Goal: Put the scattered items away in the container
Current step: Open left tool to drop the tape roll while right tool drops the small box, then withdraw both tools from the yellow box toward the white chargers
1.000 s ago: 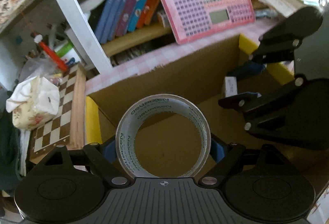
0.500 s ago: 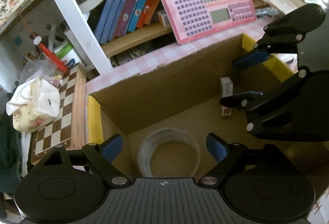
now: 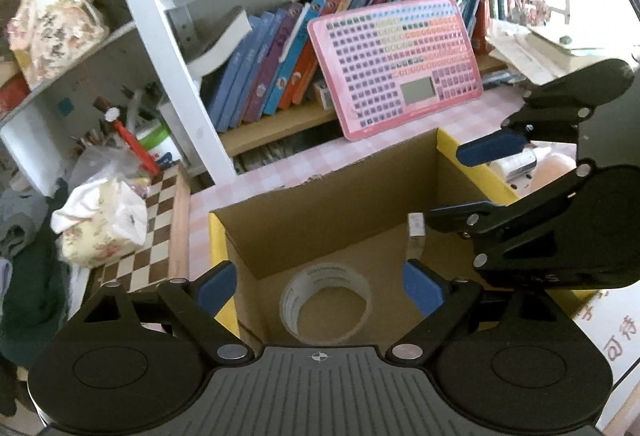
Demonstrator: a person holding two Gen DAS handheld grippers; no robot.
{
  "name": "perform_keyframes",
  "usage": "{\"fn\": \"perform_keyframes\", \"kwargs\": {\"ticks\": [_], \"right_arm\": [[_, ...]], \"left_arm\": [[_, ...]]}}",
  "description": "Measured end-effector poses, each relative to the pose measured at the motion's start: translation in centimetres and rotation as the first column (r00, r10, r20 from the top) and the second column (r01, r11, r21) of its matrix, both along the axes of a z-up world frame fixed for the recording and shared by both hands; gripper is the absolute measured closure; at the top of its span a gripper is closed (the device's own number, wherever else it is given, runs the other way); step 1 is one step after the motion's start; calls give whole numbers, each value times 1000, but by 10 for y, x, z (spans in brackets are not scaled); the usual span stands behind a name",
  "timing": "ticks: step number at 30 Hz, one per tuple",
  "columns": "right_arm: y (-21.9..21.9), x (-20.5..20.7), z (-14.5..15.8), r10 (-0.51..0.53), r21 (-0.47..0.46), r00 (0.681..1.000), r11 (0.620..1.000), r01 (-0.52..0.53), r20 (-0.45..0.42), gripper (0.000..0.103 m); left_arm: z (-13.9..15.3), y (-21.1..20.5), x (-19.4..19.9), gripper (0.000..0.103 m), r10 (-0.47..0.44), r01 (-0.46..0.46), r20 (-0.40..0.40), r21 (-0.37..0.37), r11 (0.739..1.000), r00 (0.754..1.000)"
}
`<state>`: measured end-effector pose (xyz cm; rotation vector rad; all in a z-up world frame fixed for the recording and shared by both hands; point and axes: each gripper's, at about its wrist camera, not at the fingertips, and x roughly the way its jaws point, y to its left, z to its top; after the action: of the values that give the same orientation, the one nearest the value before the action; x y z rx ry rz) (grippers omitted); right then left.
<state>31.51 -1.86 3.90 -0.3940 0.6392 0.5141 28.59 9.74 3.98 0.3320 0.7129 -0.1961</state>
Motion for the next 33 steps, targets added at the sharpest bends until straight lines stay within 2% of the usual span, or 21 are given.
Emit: {"fn": "perform_keyframes", "kwargs": {"ticks": [10,16,22,33], "right_arm": [[-21,-68,30,-84,126,995,989,76,61,54],[-37,-104,40,-148,186,985,974,131,82,54],[-48,-136,40,-208,215,974,959,186,89,53],[-55,-192,22,-327,249,941,921,299,82,44]], "left_arm": [[26,9,-66,8,49,-42,94,-72,997,994],[32,20,-99,7,91,-77,110,-128,989,990],[30,28,-127,6,136,-117,103,-178,977,985],[9,42,-173,6,247,-230,45,-235,944,968]]}}
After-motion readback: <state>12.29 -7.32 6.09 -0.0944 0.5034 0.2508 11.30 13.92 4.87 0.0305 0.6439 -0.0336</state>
